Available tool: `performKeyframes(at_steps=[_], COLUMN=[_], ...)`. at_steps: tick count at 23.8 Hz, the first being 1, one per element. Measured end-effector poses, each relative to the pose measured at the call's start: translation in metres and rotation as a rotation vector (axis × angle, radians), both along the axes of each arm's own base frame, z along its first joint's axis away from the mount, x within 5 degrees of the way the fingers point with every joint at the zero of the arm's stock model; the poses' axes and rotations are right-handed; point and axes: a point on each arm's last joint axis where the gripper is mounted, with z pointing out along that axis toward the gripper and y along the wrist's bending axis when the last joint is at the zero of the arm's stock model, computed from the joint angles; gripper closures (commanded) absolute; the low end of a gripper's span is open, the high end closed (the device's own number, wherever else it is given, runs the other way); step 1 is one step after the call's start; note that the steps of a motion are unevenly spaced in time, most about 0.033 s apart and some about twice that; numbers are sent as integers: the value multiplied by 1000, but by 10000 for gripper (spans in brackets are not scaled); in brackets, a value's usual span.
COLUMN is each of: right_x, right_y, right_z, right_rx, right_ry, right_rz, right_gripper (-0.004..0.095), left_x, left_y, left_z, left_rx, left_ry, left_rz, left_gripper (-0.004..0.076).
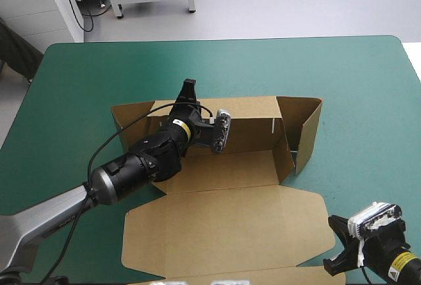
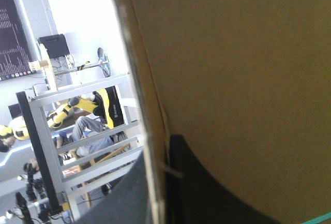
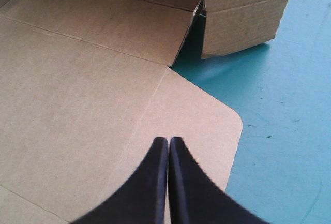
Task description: Fold the box
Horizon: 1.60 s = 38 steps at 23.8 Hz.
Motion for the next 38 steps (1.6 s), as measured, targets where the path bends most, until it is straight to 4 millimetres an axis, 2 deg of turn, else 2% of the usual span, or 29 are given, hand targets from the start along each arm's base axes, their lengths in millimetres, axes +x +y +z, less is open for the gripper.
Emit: performKeyframes(at_steps=[9,16,22,24,26,28,32,35,38], right_x=[0,0,3,4,3,2,5,18,31], right_y=[0,0,-3,-4,-3,-4,-2,-1,2], right_z=[0,0,2,2,2,5,32,55,69], right_rx=[0,-5,-20,-6,4,9,36,14,-26], right_ry=[0,-3,-37,-36,-29,-13,-27,-15,12], right_rz=[0,-2,-29,-50,-52,-52,-65,-127,-169], right_gripper=[923,923,915,802,542,421,421,423,423], left_x=[-5,-18,-19,-19,-19,-19,-19,-20,-23], left_y=[-3,-7,-7,-7,-7,-7,-7,-6,-5], left_z=[-5,-23,-24,-24,-24,-24,-24,-23,-19], left_rx=[-104,-94,-102,-94,-89,-89,-88,-97,-132], left_ry=[0,-66,-89,-97,-100,-101,-102,-99,-86], left_rz=[70,84,83,78,75,75,73,72,54], left_gripper=[731,731,731,731,731,731,731,731,731])
